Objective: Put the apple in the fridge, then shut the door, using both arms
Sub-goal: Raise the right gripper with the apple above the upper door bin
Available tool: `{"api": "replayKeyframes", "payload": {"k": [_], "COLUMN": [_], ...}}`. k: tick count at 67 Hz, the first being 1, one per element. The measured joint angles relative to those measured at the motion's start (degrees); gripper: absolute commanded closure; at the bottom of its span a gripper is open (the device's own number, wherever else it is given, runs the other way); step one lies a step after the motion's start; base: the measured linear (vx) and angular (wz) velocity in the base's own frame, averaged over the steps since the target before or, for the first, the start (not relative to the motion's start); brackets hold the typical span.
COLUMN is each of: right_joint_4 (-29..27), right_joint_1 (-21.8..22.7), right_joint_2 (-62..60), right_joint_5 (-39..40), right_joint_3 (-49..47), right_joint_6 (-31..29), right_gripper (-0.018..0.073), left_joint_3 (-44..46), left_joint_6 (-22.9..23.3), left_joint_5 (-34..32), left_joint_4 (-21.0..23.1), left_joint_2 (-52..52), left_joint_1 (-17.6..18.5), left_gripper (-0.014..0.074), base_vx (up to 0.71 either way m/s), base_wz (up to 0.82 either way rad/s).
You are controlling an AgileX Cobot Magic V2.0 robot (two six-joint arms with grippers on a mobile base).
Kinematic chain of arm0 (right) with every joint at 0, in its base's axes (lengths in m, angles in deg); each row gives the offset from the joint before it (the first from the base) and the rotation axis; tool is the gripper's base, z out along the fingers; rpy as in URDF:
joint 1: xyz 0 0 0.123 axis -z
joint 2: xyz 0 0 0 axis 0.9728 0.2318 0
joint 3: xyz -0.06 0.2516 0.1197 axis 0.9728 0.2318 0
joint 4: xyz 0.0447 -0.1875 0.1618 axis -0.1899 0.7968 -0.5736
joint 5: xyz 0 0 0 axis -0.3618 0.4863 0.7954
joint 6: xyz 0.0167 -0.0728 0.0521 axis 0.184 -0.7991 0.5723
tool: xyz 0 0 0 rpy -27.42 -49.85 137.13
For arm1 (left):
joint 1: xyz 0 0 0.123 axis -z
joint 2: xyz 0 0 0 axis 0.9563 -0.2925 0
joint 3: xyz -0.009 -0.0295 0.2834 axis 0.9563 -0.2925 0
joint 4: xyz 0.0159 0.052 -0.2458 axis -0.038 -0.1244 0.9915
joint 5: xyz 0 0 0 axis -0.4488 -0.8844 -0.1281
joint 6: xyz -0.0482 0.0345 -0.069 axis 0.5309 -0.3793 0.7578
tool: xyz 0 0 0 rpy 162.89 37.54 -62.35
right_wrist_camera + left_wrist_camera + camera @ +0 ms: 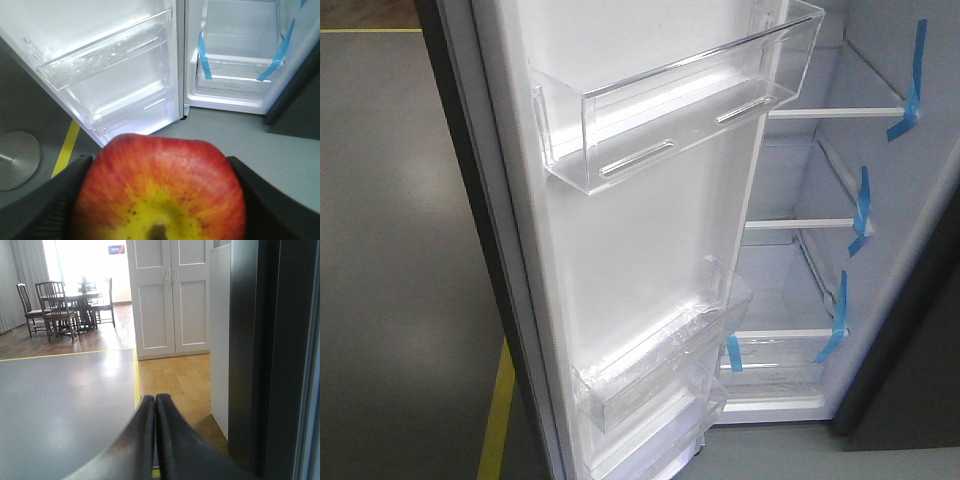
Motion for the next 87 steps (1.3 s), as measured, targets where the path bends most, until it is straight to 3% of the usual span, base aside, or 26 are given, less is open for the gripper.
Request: {"api": "replayKeyframes", "payload": {"k": [8,18,29,43,68,87], "right_joint_4": [-1.82,-8.21,-15.85,-24.45,-34.01,-40.96], "right_joint_1": [0.00,0.00,0.00,0.00,0.00,0.00], "right_joint_2": [4.13,12.64,22.59,34.97,53.21,64.24], "right_joint_5": [0.42,0.84,1.81,3.58,3.76,3.76], "right_joint_3": [-2.16,-7.28,-16.12,-30.07,-53.47,-66.15], "right_joint_6": [-4.56,-12.68,-21.37,-27.46,-30.78,-31.02], "right_gripper": [0.0441,0.0440,0.0436,0.0430,0.0419,0.0406], "left_joint_3": [0.00,0.00,0.00,0.00,0.00,0.00], "left_joint_6": [0.00,0.00,0.00,0.00,0.00,0.00], "left_joint_5": [0.00,0.00,0.00,0.00,0.00,0.00], "left_joint_4": [0.00,0.00,0.00,0.00,0.00,0.00], "left_joint_2": [0.00,0.00,0.00,0.00,0.00,0.00], "left_joint_1": [0.00,0.00,0.00,0.00,0.00,0.00], "left_gripper": [0.0603,0.0603,0.0603,0.0603,0.0603,0.0603], "base_vx": [0.00,0.00,0.00,0.00,0.00,0.00], "base_wz": [0.00,0.00,0.00,0.00,0.00,0.00]}}
